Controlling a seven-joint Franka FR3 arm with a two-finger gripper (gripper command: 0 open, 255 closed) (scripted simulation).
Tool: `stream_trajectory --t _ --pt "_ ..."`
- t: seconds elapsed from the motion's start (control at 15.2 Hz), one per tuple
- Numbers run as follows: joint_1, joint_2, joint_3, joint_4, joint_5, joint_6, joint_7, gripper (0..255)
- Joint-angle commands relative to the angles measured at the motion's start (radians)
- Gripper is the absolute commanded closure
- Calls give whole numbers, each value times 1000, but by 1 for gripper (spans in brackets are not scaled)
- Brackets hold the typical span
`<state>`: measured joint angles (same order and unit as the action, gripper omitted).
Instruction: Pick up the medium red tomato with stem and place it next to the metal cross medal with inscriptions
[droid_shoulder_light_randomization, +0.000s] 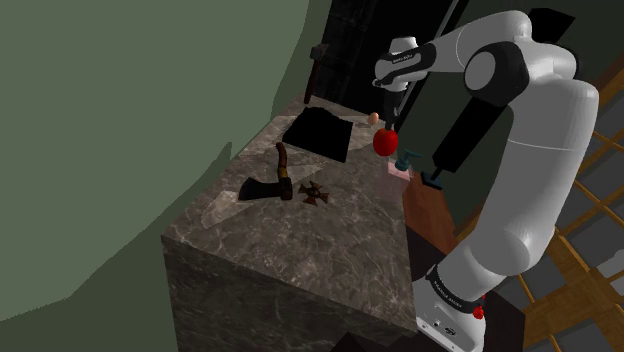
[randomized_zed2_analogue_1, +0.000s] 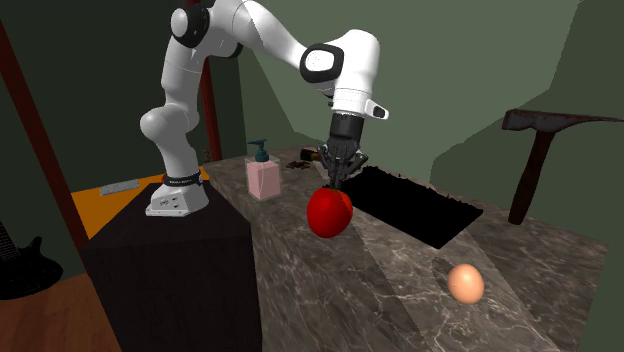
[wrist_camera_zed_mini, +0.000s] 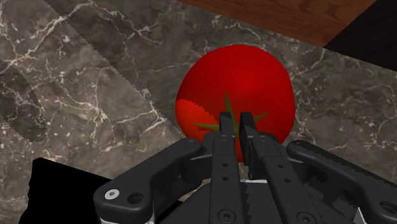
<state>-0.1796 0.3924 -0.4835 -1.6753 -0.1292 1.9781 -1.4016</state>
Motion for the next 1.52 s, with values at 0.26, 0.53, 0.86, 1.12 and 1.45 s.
stream_trajectory --t 0.26,0.53,0.86,1.12,1.45 --pt "2 -12 -2 23 -3 -35 -5 255" --pt "3 -27 -5 58 -7 -82 -13 255" --pt "4 -40 -8 108 -10 -142 -24 255" --pt "3 -46 -10 153 -10 -192 -34 255" --pt "0 -48 -12 217 -9 -256 -48 255"
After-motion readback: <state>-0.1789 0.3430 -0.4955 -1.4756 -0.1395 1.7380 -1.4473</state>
